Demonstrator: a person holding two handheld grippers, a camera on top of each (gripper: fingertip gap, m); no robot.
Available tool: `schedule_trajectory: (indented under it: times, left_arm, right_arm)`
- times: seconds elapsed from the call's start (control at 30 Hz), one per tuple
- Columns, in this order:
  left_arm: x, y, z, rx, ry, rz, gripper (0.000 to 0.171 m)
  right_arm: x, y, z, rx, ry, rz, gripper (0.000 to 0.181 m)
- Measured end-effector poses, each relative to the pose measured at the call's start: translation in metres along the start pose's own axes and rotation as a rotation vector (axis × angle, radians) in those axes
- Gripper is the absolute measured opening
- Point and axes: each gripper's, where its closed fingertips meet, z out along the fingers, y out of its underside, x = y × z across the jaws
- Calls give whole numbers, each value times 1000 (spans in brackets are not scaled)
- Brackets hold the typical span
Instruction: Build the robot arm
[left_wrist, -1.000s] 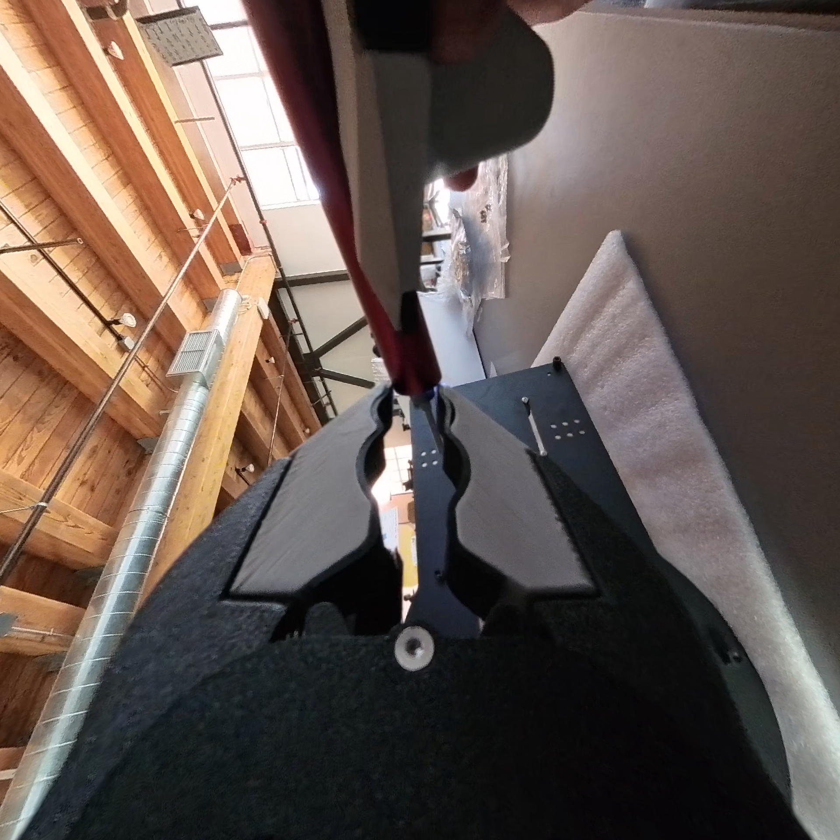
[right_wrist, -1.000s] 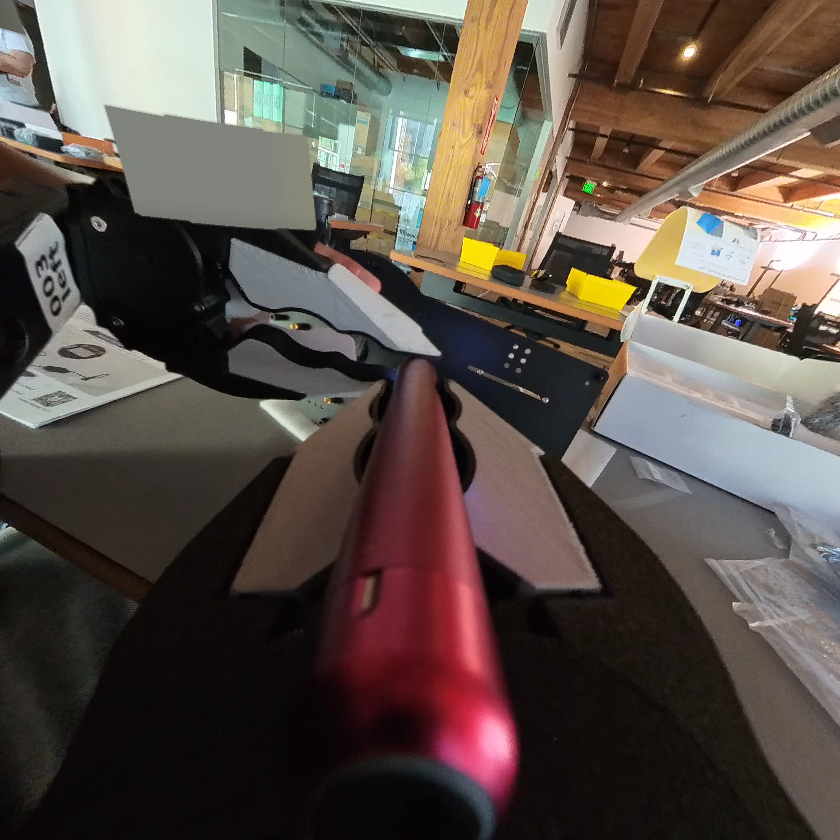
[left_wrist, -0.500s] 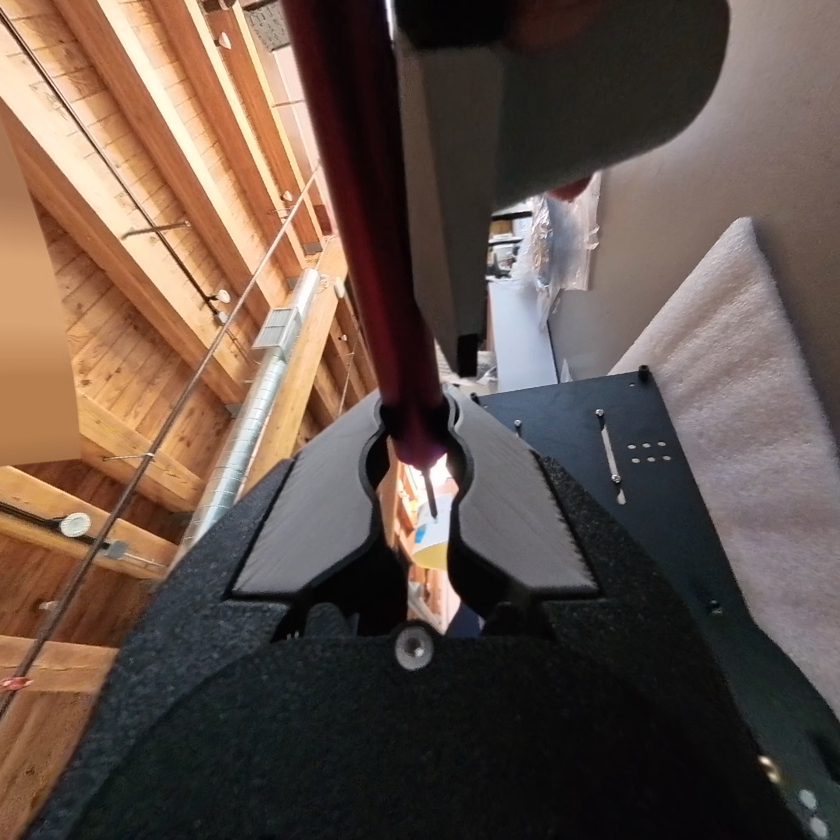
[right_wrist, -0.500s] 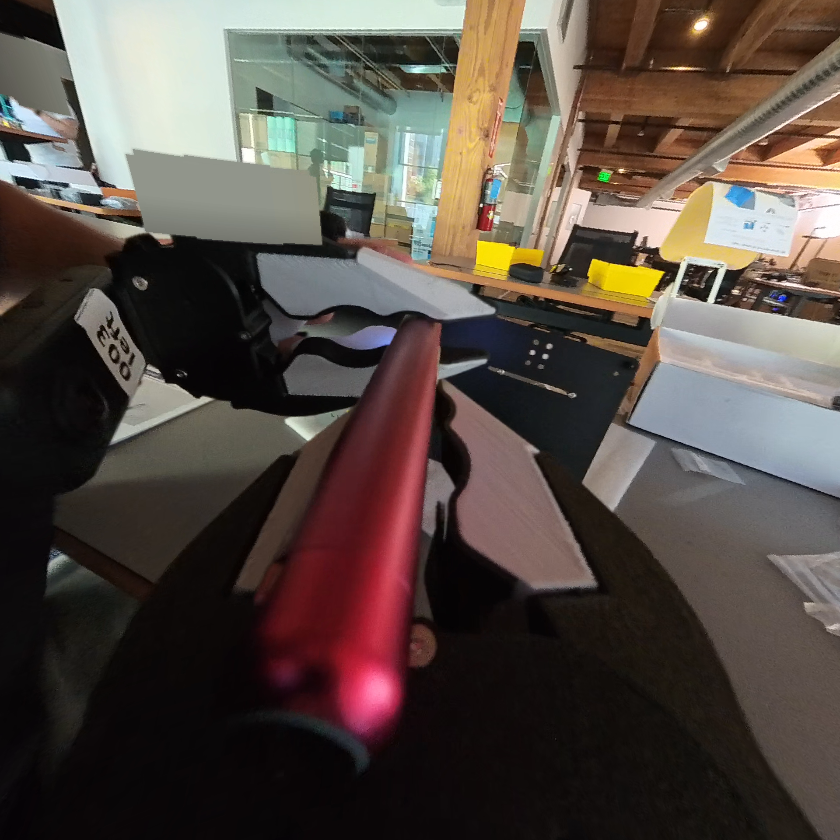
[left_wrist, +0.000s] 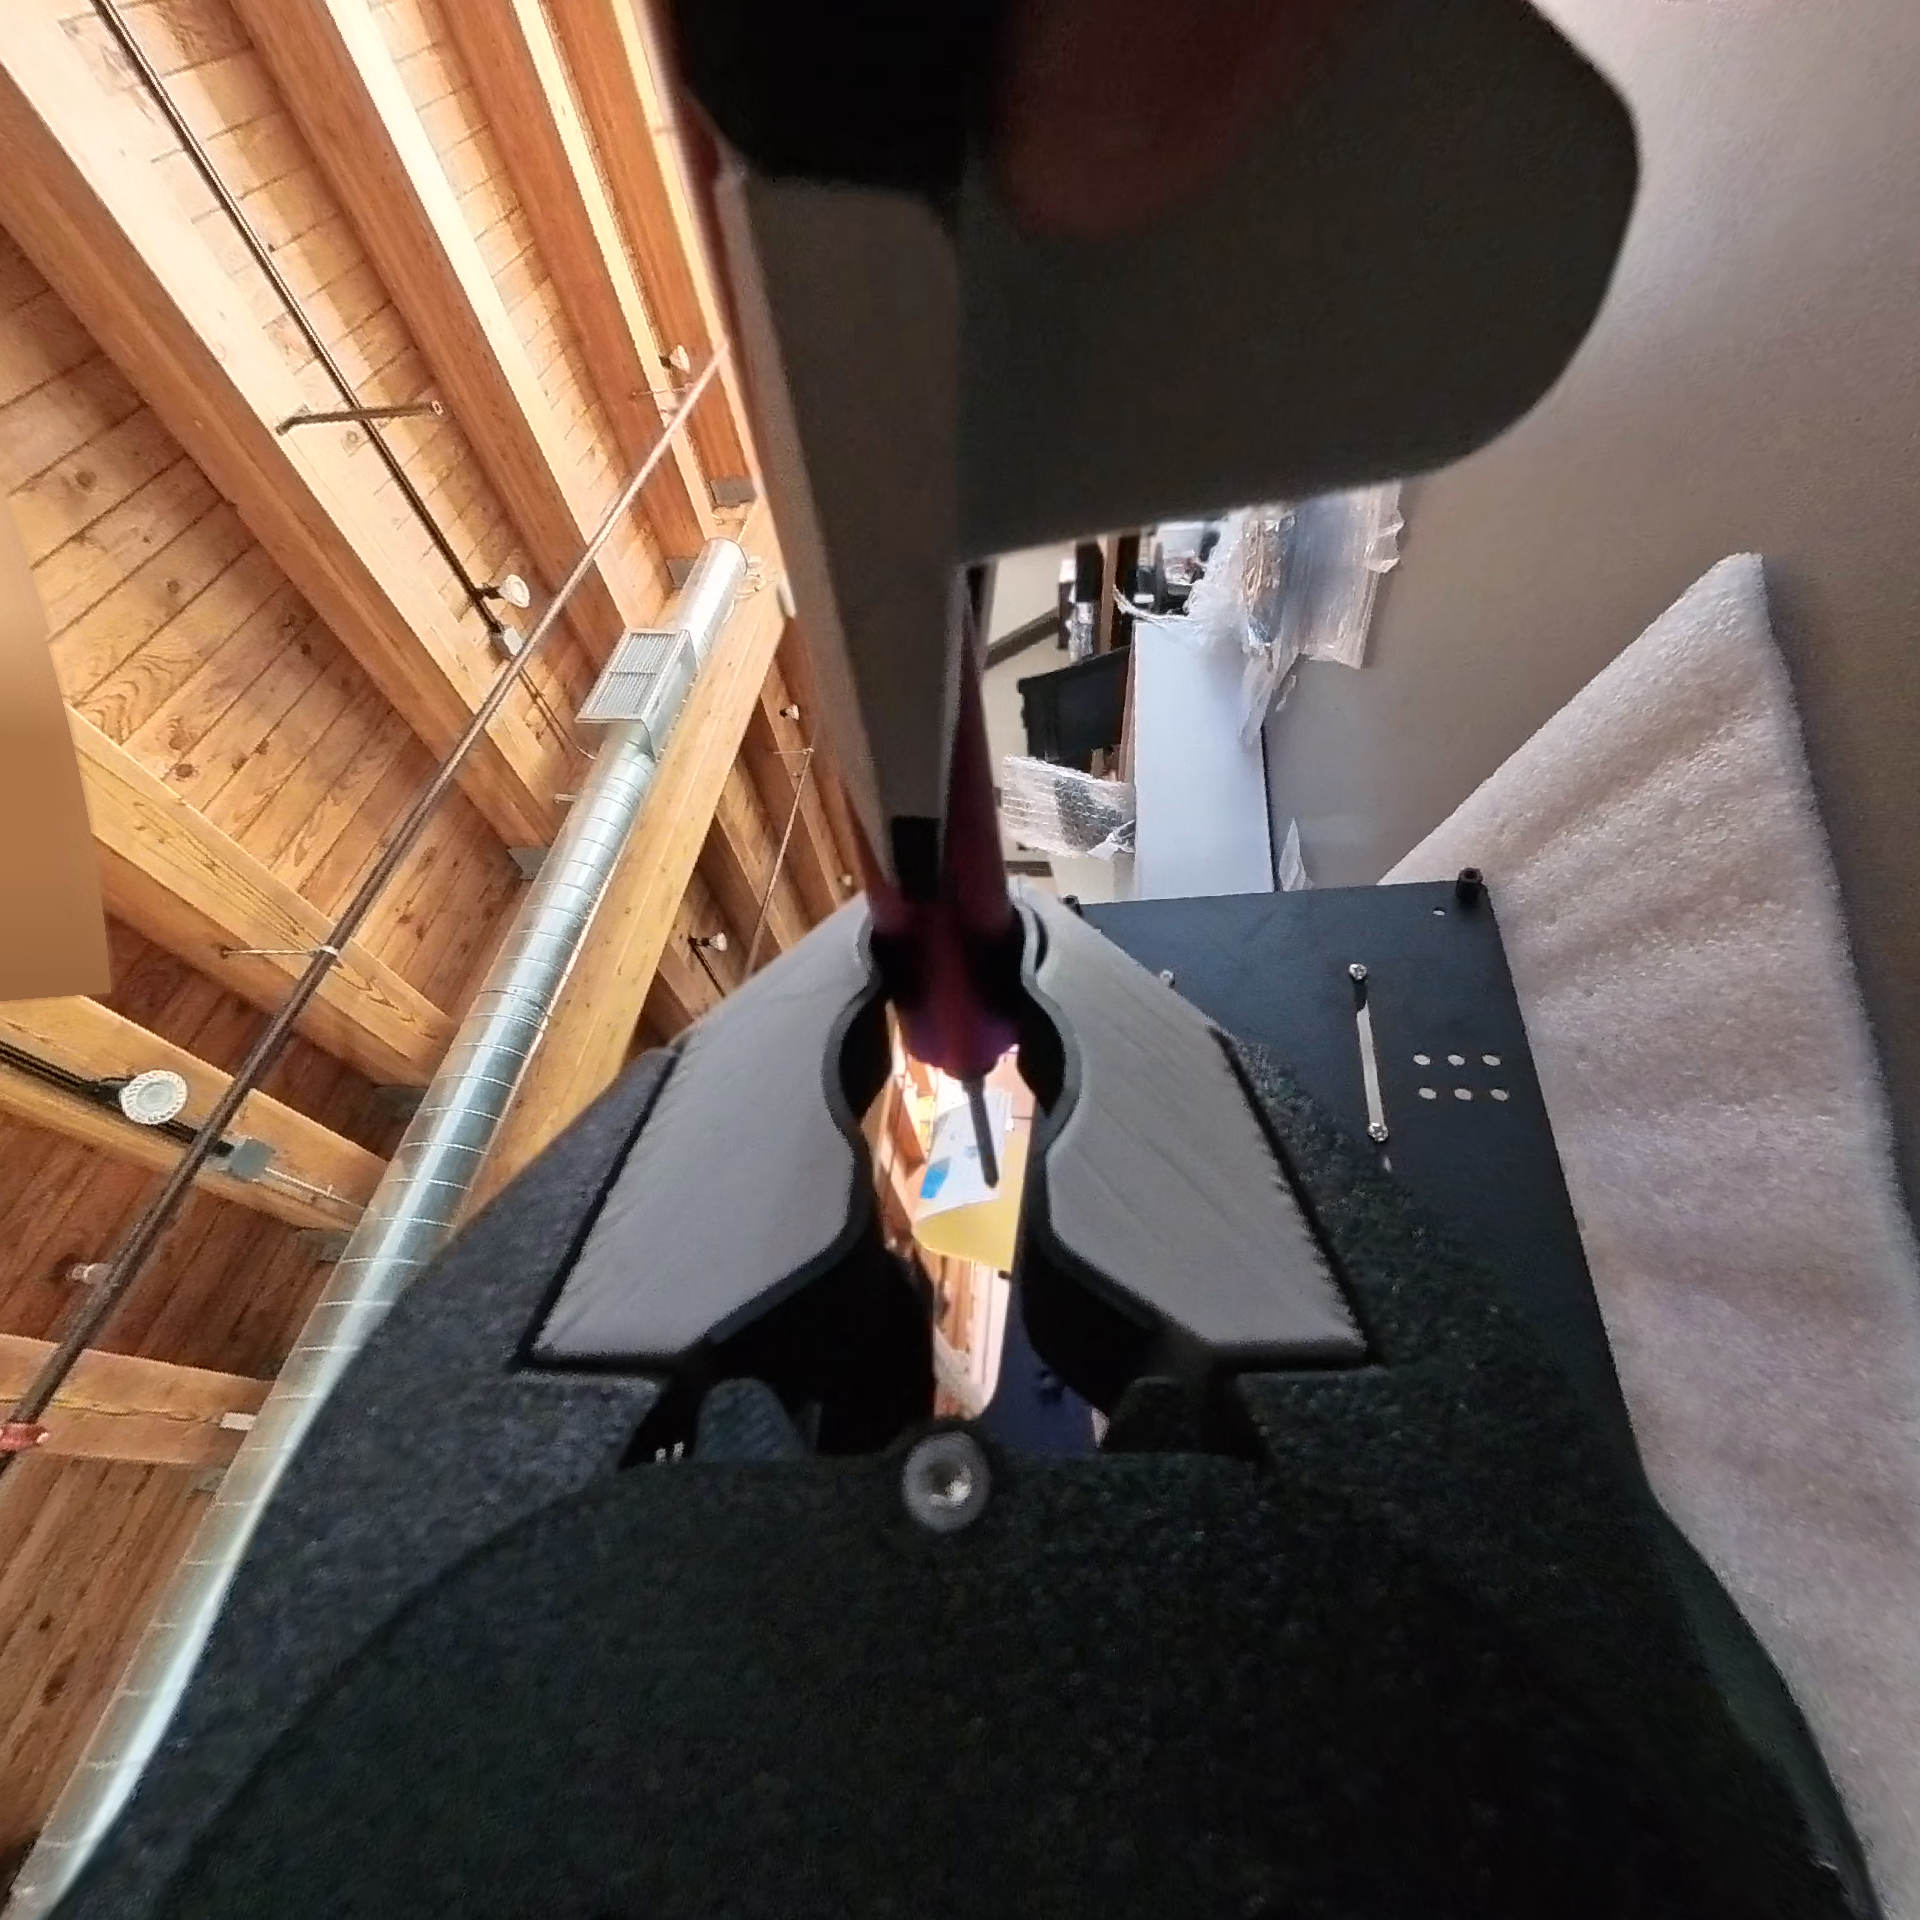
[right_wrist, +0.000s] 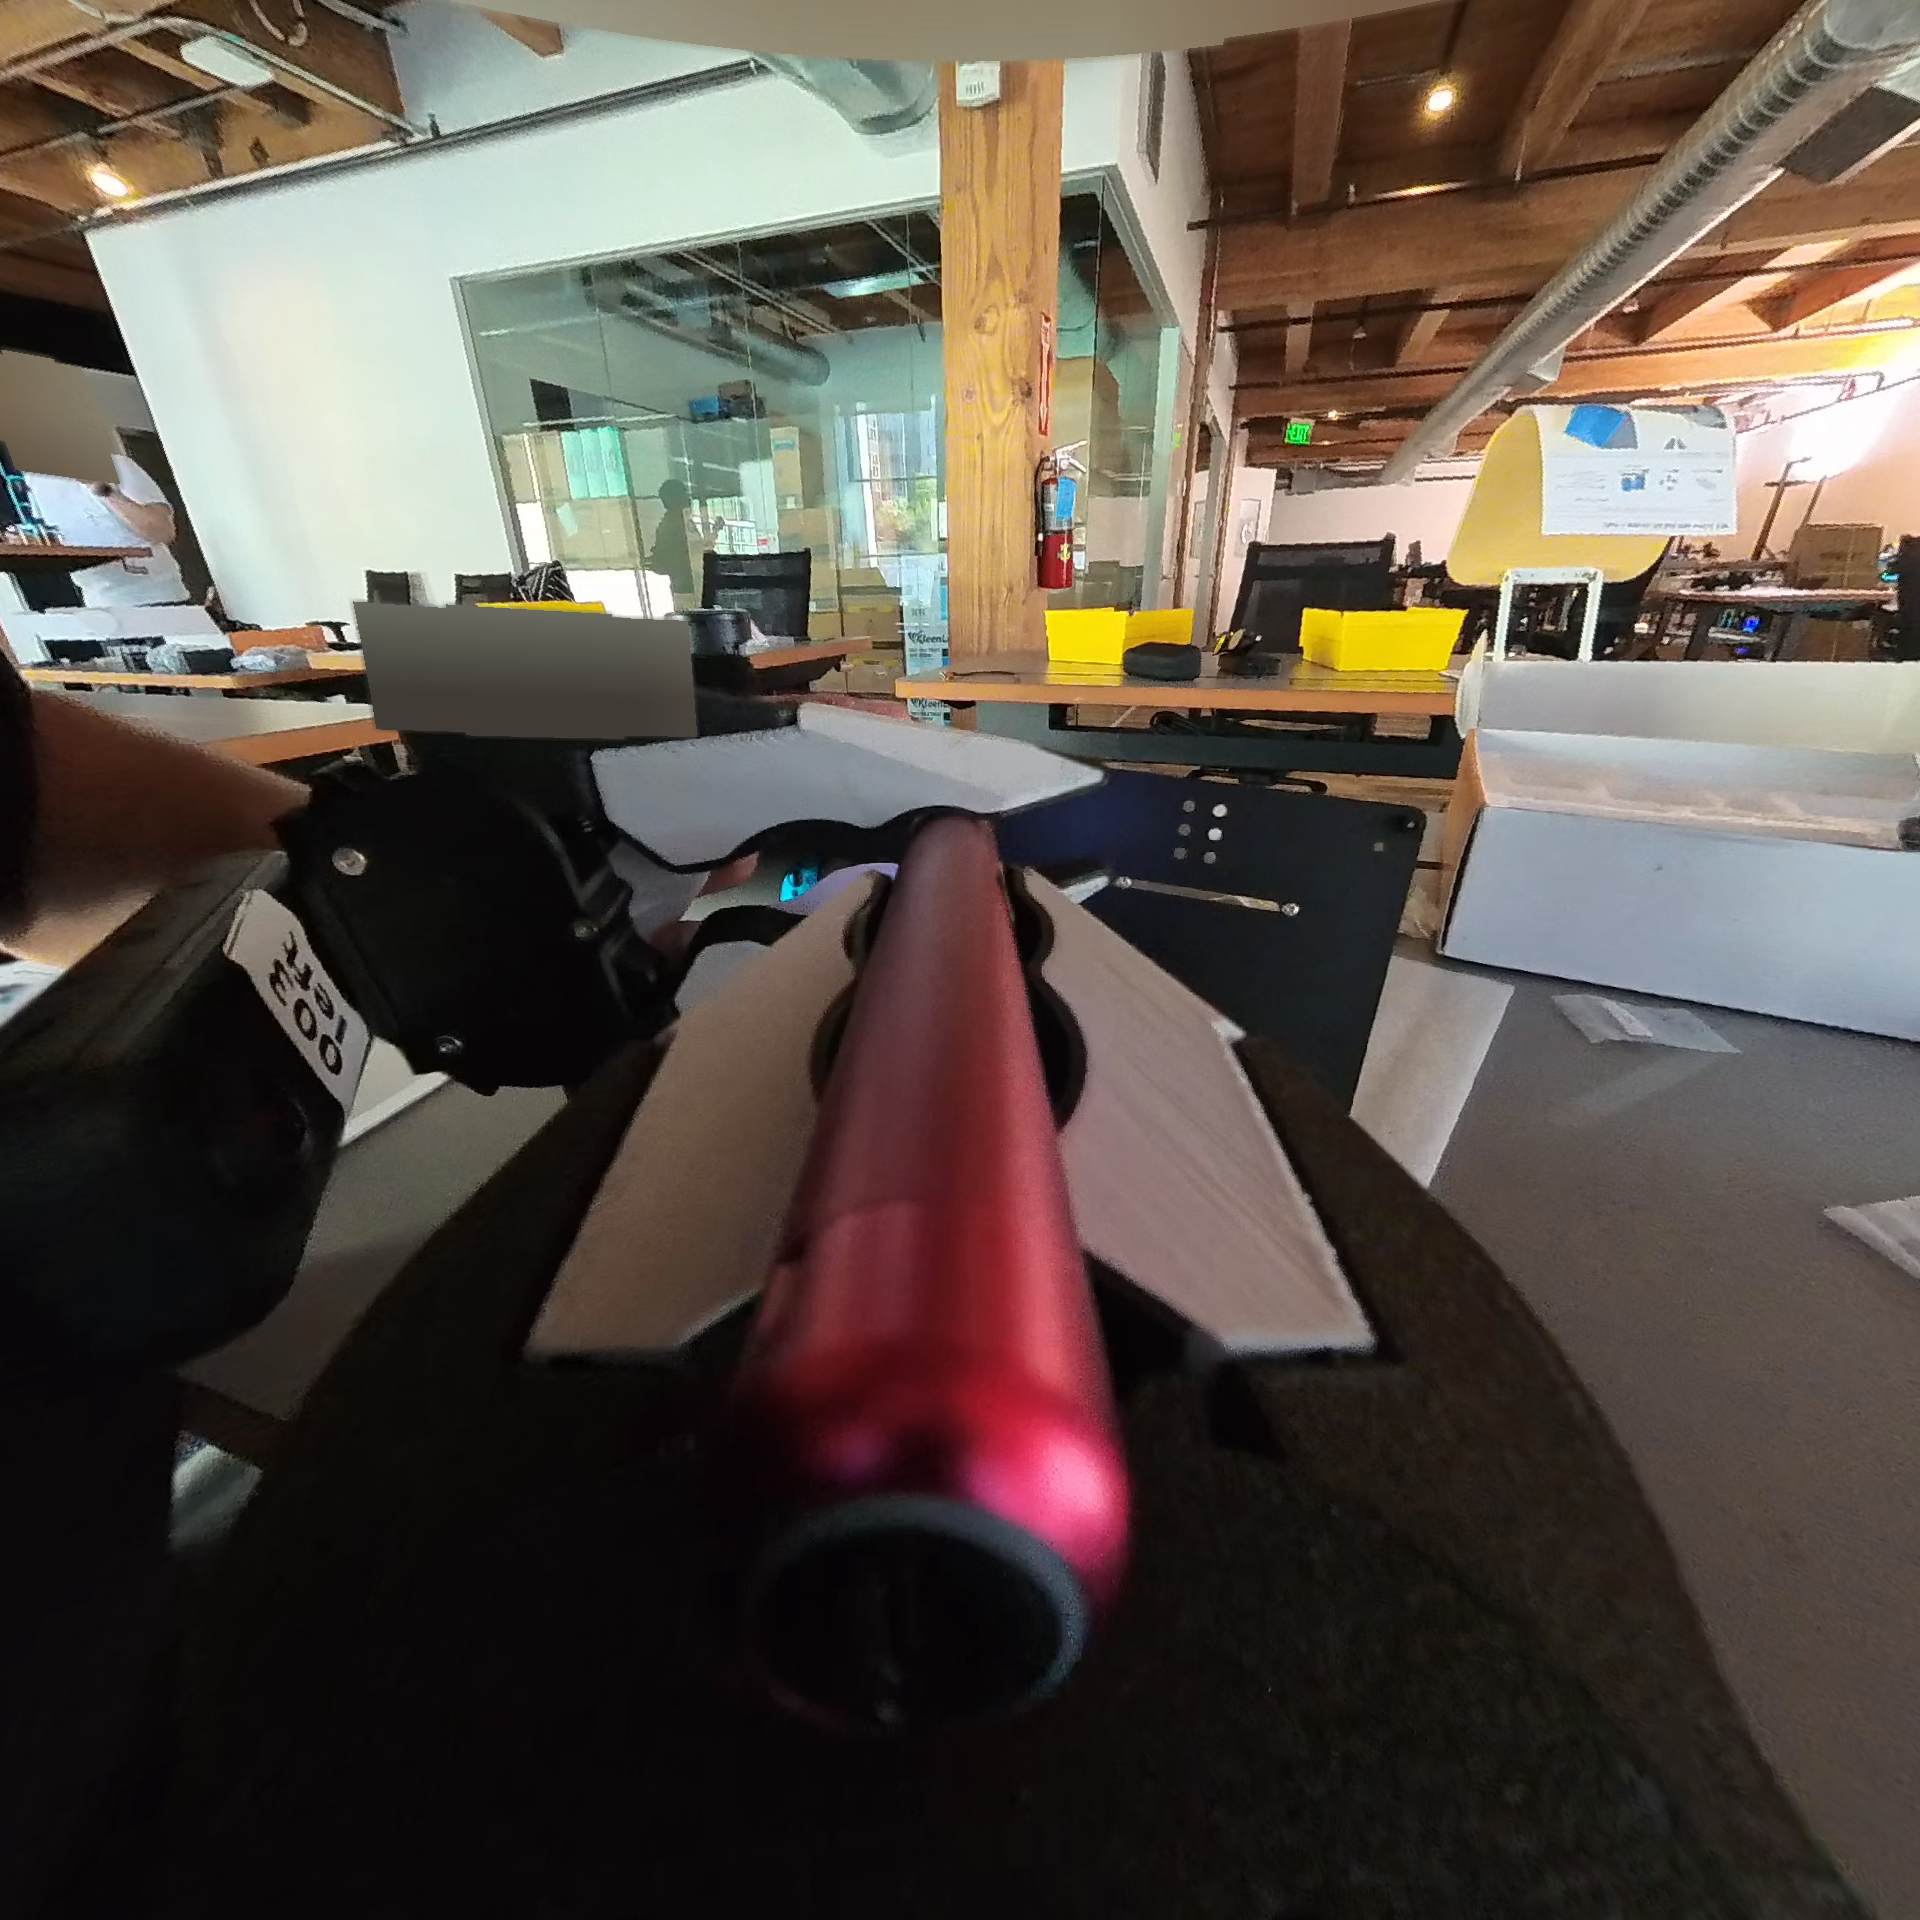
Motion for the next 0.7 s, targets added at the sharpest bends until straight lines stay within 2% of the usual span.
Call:
schedule_trajectory:
  times: [0.27, 0.4, 0.47, 0.57, 0.7]
  left_arm:
    - [4, -1, -6, 32, 50, 8, 18]
    - [10, 10, -15, 36, 203, -19, 33]
    - [2, 30, -17, 5, 278, -51, 30]
    - [-14, 74, -5, -112, 432, -166, 22]
    - [-4, 138, 21, -308, 682, -336, 22]
  right_arm:
    - [-5, 4, -2, -14, -21, -109, 19]
    - [-1, 6, -2, -38, -4, -162, 20]
    - [14, 8, -3, -38, 33, -162, 20]
    - [37, 12, 3, -32, 92, -180, 20]
    - [46, 26, 22, -77, 120, -314, 20]
